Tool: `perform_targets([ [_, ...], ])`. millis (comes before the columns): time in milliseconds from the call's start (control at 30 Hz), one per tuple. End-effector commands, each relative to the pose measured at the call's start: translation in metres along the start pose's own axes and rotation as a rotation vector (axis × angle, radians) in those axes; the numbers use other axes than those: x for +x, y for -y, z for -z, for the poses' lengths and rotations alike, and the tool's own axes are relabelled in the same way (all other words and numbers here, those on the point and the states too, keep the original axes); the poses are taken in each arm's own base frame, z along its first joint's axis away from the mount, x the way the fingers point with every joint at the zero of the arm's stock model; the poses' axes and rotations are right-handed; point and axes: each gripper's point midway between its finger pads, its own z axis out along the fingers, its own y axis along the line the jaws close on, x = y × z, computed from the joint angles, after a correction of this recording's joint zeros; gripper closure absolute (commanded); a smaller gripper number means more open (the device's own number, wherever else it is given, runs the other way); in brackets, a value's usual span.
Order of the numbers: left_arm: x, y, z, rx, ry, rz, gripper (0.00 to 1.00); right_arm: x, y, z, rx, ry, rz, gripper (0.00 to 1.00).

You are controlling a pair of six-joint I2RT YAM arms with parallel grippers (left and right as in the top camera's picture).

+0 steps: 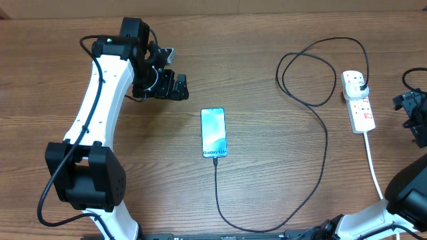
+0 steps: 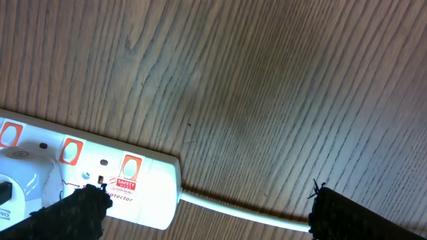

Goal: Plug charger to phone and switch on socket

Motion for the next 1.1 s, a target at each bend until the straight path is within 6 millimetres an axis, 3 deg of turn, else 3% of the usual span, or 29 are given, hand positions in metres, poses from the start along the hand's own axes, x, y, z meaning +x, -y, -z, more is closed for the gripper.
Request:
perform_targets([
  [0, -0.007, 0.004, 0.012, -0.008, 0.039, -0.012, 0.0, 0.002, 0.0, -0.002, 0.001, -0.004, -0.002, 0.0],
  [300, -0.007, 0.004, 0.012, -0.008, 0.039, -0.012, 0.0, 0.002, -0.001, -0.002, -0.003, -0.003, -0.003, 0.0],
  [633, -0.007, 0.004, 0.012, -0.008, 0.039, -0.012, 0.0, -0.036, -0.03, 0.003, -0.123, 0.149, -0.024, 0.0],
  [1067, -0.007, 0.004, 0.012, -0.008, 0.039, -0.013, 0.0, -0.037, -0.03, 0.003, -0.125, 0.152, -0.024, 0.0],
])
